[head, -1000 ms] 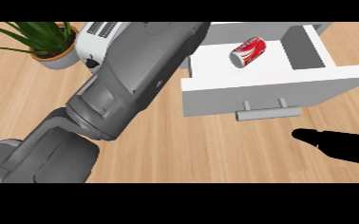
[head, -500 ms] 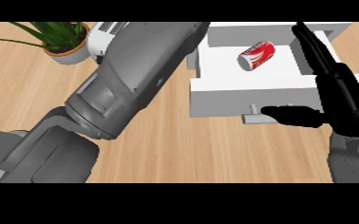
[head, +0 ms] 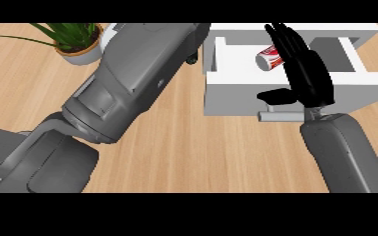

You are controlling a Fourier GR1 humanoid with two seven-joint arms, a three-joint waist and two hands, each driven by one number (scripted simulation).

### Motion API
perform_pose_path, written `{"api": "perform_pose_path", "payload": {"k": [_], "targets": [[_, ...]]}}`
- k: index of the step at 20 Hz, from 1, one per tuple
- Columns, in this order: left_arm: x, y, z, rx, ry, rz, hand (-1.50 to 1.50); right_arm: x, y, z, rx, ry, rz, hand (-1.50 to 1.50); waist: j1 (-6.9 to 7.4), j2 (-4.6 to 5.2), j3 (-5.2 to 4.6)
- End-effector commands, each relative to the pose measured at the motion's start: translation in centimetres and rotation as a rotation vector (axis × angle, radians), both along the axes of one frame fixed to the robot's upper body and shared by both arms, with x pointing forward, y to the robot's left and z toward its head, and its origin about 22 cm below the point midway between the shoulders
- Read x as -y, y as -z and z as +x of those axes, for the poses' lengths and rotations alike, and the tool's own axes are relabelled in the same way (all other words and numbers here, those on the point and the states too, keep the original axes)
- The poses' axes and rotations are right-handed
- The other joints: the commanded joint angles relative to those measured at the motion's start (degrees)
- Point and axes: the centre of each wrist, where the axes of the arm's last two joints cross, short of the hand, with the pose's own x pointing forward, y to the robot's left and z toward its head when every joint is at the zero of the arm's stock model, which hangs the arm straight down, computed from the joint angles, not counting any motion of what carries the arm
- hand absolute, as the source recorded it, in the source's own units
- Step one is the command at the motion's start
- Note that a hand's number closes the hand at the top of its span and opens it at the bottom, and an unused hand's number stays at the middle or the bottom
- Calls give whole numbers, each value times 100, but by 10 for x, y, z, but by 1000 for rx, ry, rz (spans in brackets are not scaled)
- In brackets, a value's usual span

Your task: Pick up the can, place it into the drawer and close the drawer

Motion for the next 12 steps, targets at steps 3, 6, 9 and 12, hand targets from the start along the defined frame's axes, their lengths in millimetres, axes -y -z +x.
{"api": "perform_pose_path", "payload": {"k": [3,6,9,12], "targets": [[-23,-3,8,13,-40,-4,-150,-20,37,31,15,32,-58,-150,88,-35,-1],[-35,-23,11,-1,-36,13,-150,-32,47,50,31,50,-88,-150,170,-7,2],[-50,-15,15,2,-38,-7,-150,-27,36,69,78,101,-94,-150,177,-22,-2],[-42,-27,9,-3,-11,8,-150,-22,36,82,118,174,-90,-150,431,-38,0]]}}
